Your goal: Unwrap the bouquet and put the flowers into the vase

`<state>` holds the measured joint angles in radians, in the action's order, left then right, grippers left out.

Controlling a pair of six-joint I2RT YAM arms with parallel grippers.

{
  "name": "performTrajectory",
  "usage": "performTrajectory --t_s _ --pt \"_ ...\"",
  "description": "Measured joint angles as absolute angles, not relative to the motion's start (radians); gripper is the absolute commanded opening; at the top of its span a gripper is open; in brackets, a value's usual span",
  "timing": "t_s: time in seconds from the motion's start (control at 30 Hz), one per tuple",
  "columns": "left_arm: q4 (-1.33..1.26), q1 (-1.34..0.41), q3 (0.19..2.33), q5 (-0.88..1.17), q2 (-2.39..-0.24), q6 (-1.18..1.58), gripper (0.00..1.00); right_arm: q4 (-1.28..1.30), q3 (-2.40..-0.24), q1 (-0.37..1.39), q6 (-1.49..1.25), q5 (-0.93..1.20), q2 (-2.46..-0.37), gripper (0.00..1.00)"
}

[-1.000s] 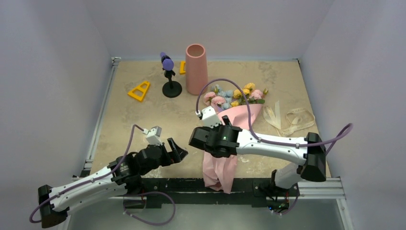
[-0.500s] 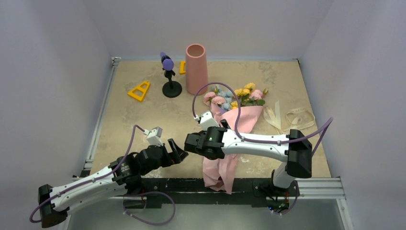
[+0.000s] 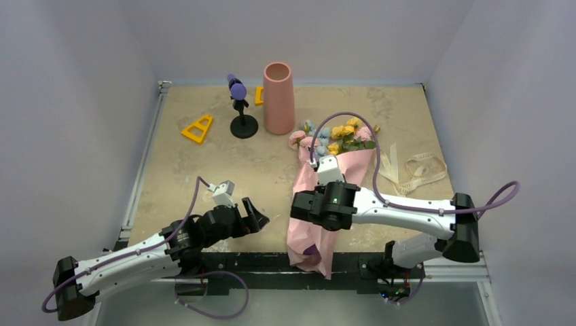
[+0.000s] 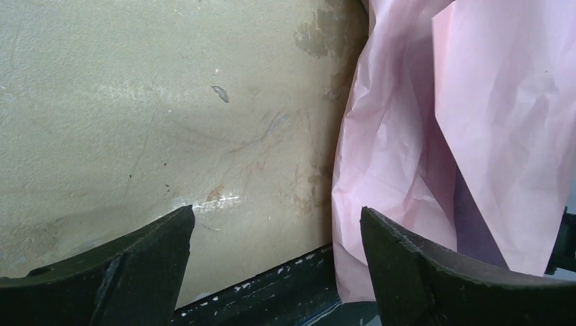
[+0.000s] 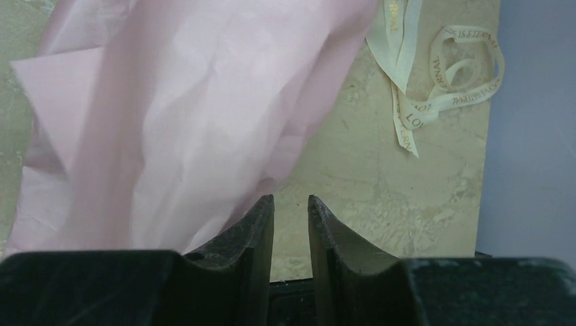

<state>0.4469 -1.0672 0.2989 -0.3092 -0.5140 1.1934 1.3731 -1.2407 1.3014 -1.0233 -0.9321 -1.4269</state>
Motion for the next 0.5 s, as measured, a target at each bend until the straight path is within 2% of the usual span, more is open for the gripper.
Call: performTrajectory --t_s 0.13,0.33,0.5 --pt "0.429 -1.067 0.299 -0.300 -0.536 1.193 0.95 1.398 -1.183 1.301 -1.090 -0.932 -1.328 0.27" --pt "0.408 -1.067 0.299 -0.291 -0.563 1.193 0.95 1.364 -1.124 1.319 -1.077 -0.928 -1.171 0.61" --pt "0.364 -1.067 0.299 -0.284 -0.604 1.190 0.95 1.323 -1.167 1.396 -1.023 -0.930 -1.171 0.70"
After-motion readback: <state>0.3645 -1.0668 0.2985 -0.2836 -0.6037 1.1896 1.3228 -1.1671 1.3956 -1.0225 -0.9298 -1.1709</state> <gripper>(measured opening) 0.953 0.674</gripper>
